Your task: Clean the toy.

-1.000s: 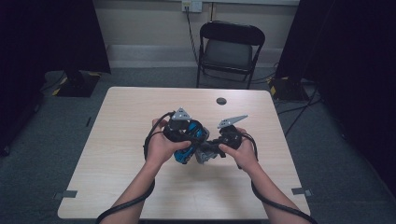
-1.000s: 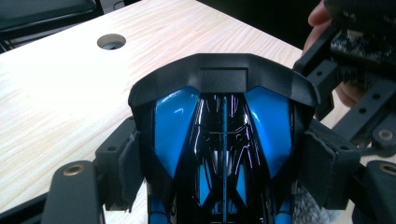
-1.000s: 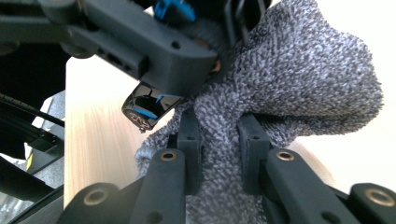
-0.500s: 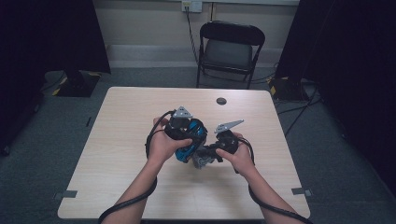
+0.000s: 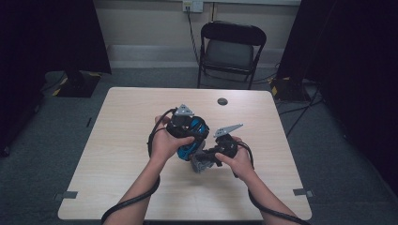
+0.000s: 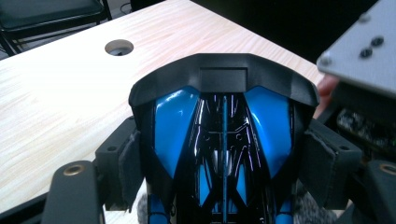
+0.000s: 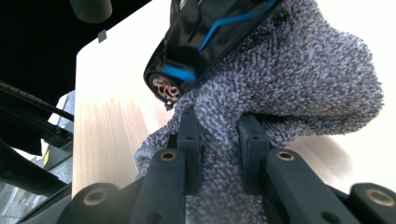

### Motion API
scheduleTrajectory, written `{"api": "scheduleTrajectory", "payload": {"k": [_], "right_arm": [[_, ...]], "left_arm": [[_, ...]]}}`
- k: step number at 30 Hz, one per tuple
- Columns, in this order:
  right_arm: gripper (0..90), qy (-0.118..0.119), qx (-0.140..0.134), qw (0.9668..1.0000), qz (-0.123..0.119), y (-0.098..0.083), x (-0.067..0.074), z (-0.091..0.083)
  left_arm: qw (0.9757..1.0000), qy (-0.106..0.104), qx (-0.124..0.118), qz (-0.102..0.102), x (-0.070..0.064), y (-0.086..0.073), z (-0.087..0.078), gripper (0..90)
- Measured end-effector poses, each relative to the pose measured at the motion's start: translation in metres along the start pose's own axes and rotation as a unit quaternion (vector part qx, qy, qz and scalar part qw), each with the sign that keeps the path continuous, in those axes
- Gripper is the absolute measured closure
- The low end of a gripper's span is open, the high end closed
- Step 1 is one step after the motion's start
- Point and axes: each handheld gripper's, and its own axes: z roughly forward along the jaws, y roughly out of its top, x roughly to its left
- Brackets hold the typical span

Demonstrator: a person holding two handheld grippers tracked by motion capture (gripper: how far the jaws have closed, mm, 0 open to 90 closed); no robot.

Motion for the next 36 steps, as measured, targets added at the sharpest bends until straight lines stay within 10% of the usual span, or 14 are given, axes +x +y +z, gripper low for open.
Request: {"api": "scheduleTrajectory", "payload": {"k": [25, 36], "right_arm": [[75.5, 0.041, 0.041, 0.9983, -0.008, -0.008, 0.013, 0.037], [75.5, 0.020, 0.052, 0.9984, -0.014, -0.003, 0.003, 0.027]], "left_arm": [[0.9991, 0.021, -0.032, -0.020, 0.013, 0.007, -0.012, 25.3], [0.9974, 0.059, -0.023, -0.036, 0.036, -0.009, -0.031, 25.3]]}}
